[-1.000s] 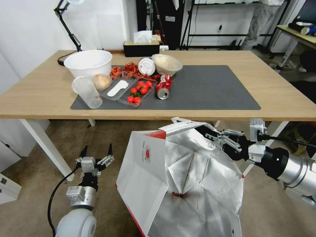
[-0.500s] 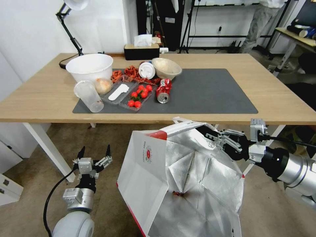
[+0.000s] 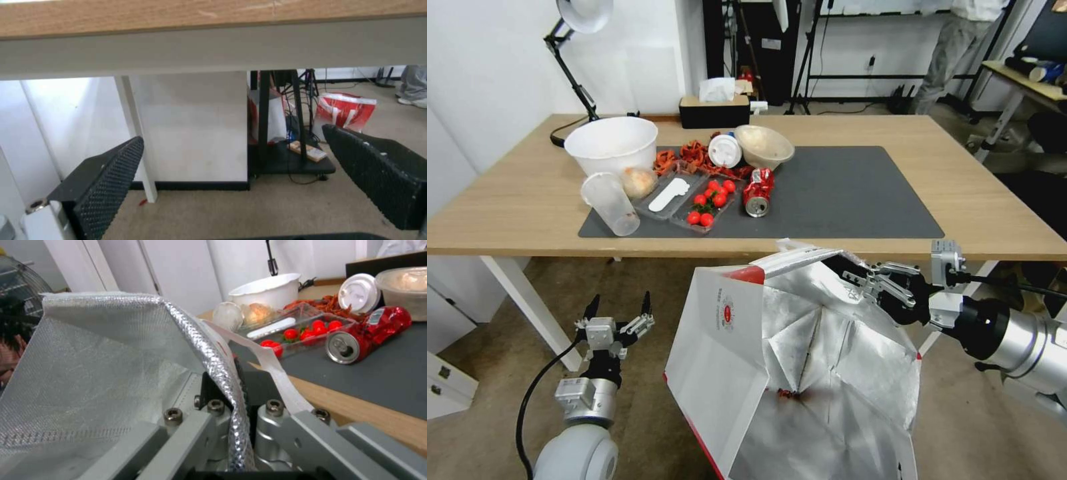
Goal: Pick up the food delivery bag from the floor and place it on the table.
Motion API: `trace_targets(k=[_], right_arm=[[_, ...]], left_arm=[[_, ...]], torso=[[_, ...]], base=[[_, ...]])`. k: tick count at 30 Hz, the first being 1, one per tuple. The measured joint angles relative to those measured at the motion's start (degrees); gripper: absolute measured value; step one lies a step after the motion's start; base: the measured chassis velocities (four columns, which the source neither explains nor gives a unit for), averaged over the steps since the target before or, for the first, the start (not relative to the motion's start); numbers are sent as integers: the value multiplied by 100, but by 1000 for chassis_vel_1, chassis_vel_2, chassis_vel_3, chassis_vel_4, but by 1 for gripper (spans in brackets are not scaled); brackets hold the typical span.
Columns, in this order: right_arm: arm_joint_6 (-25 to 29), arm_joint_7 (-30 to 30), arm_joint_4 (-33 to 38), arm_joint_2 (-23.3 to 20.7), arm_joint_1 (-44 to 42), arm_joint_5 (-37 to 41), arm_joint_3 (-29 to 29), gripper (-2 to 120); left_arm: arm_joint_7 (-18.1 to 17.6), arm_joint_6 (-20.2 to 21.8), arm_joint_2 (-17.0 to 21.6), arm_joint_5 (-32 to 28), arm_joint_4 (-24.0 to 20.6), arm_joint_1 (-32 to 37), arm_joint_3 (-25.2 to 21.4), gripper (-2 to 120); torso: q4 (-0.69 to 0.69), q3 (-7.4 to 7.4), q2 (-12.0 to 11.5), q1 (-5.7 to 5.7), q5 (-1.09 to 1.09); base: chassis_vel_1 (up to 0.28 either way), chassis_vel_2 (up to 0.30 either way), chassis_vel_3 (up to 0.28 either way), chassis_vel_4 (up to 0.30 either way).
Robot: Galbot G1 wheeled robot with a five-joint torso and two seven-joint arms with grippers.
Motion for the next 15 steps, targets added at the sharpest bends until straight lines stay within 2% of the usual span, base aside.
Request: trace_targets(k=[15], right_arm=[[1, 0, -30, 8, 12, -7, -17, 0]], left_arm=[[3, 1, 12, -1, 4, 10, 13, 100]], torso=[[0, 211, 362, 153, 0]], base=[[0, 0, 0, 0]])
